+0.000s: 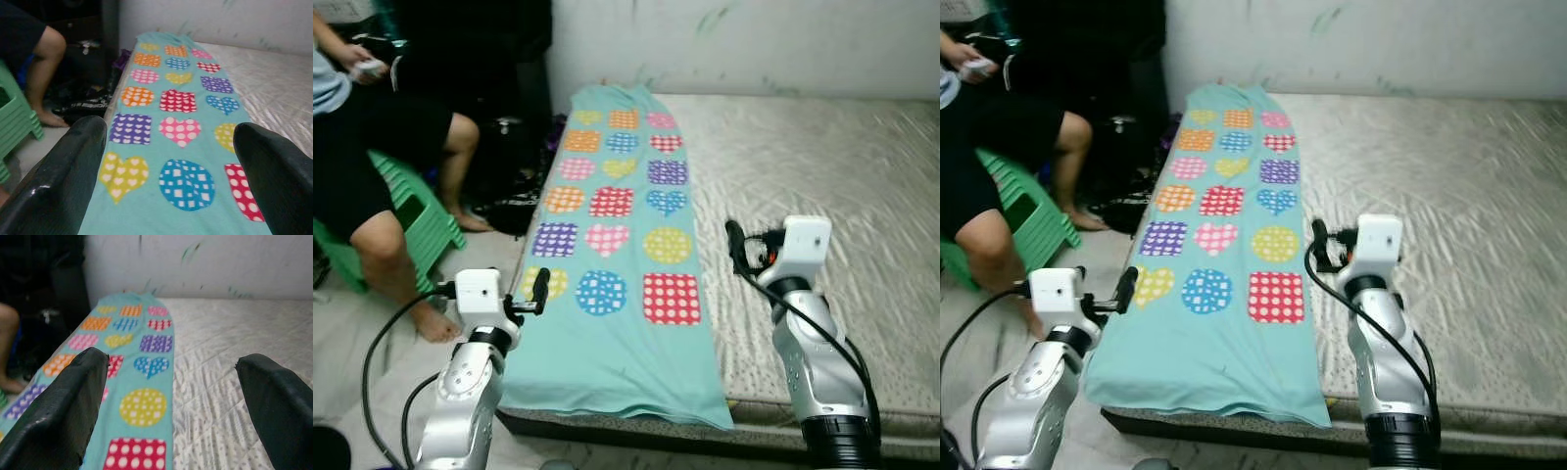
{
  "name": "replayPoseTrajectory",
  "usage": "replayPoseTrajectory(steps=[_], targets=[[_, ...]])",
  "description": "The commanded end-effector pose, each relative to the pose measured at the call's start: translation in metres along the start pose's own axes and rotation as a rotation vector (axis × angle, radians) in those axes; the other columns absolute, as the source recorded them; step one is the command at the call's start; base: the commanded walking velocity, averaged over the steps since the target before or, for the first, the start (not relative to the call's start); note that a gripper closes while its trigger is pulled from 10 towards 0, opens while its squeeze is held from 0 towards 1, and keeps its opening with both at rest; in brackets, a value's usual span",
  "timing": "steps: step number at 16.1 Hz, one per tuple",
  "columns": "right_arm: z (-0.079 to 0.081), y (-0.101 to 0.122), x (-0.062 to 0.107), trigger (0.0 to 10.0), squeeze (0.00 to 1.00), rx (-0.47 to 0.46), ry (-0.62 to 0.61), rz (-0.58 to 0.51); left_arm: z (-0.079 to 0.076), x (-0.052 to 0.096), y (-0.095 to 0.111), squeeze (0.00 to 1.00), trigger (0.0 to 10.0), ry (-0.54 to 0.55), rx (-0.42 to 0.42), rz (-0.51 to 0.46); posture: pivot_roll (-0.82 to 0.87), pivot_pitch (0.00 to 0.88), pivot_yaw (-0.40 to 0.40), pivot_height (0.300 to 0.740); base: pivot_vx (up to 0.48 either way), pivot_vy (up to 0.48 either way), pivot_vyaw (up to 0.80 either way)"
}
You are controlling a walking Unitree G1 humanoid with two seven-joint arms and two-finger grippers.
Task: Clean up the room
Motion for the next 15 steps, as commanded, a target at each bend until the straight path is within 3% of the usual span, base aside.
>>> replayPoseTrajectory(steps=[1,2,4,6,7,10,12,15], targets=[[0.007,-0.005,-0.003,10.0,0.00,0.009,0.025,0.004,0.004,-0.001,-0.004,0.00,10.0,0.019,-0.012,0.005,-0.04,0.000,0.004,0.717,0.000,0.000,0.00],[0.008,-0.008,-0.004,10.0,0.00,0.011,0.032,0.011,0.003,-0.002,-0.008,0.00,10.0,0.018,-0.011,0.017,-0.04,0.000,0.002,0.717,0.000,0.000,0.00],[0.016,-0.050,-0.012,10.0,0.00,0.024,0.030,0.133,-0.002,-0.019,-0.038,0.00,10.0,0.032,0.125,0.159,-0.04,0.000,0.002,0.717,0.000,0.000,0.00],[0.025,-0.083,-0.012,10.0,0.00,0.002,0.029,0.260,-0.007,-0.040,-0.041,0.00,10.0,0.008,0.067,0.192,-0.02,0.000,-0.006,0.717,0.000,0.000,0.00],[0.029,-0.087,-0.014,10.0,0.00,-0.001,0.031,0.280,-0.008,-0.042,-0.047,0.00,10.0,0.001,0.043,0.223,-0.03,0.000,-0.003,0.717,0.000,0.000,0.00],[0.027,-0.098,-0.017,10.0,0.00,0.047,0.012,0.328,-0.016,-0.039,-0.072,0.00,10.0,-0.030,0.044,0.358,-0.04,0.000,-0.001,0.717,0.000,0.000,0.00],[0.010,-0.114,-0.012,10.0,0.00,0.021,-0.080,0.433,-0.012,-0.031,-0.091,0.00,10.0,0.002,0.104,0.461,-0.05,0.000,0.003,0.717,0.000,0.000,0.00],[0.008,-0.114,-0.013,10.0,0.00,0.024,-0.091,0.436,-0.010,-0.032,-0.092,0.00,10.0,0.017,0.118,0.470,-0.06,0.000,0.007,0.717,0.000,0.000,0.00]])
Point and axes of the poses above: a point about 5 cm out from each wrist's last joint towards the gripper, its own x axis pointing back from the gripper into the wrist, its own y axis along the axis of the wrist's last joint, z = x × y, the point moved 4 cm from there along -x, pointing out of the wrist towards the gripper, and after that the axes turned 11 degrees about -x, right-handed, at the moved point
